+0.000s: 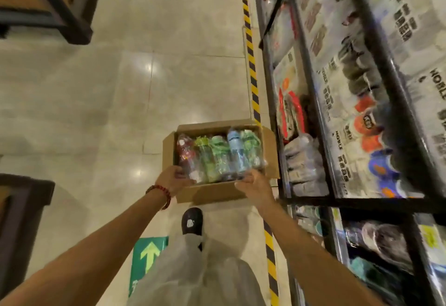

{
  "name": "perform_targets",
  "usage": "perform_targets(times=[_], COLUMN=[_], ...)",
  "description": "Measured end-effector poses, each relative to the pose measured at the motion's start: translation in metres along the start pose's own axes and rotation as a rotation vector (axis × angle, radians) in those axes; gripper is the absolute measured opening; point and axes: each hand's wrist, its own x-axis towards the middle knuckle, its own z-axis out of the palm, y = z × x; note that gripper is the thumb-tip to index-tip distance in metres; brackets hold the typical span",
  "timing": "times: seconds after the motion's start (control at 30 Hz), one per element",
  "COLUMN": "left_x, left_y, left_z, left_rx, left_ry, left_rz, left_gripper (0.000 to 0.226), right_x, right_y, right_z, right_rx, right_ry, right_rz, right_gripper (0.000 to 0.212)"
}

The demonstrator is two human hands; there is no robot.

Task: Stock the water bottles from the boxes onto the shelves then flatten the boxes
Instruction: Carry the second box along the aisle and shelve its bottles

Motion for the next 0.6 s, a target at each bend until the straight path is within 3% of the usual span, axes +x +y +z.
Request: perform_targets(times=[0.2, 0.33, 0.6], left_x=[0.093, 0.165, 0.311], left_y=[-0.023, -0.049, -0.11], left_z=[0.019, 0.04, 0.09], left_rx=[0.003, 0.019, -0.056], left_ry=[-0.002, 0.007, 0.111], left_rz=[-0.146, -0.234, -0.345], left_gripper=[0.022, 0.058, 0.068], right_x=[0.102, 0.186, 0.35], right_y=[0.016, 0.04, 0.098], right_z=[0.034, 0.055, 0.092], right_rx=[-0.086, -0.157, -0.342], right_ry=[-0.143, -0.176, -0.208], right_rz=[0.058, 0.081, 0.047], right_gripper=[0.046, 0.049, 0.063])
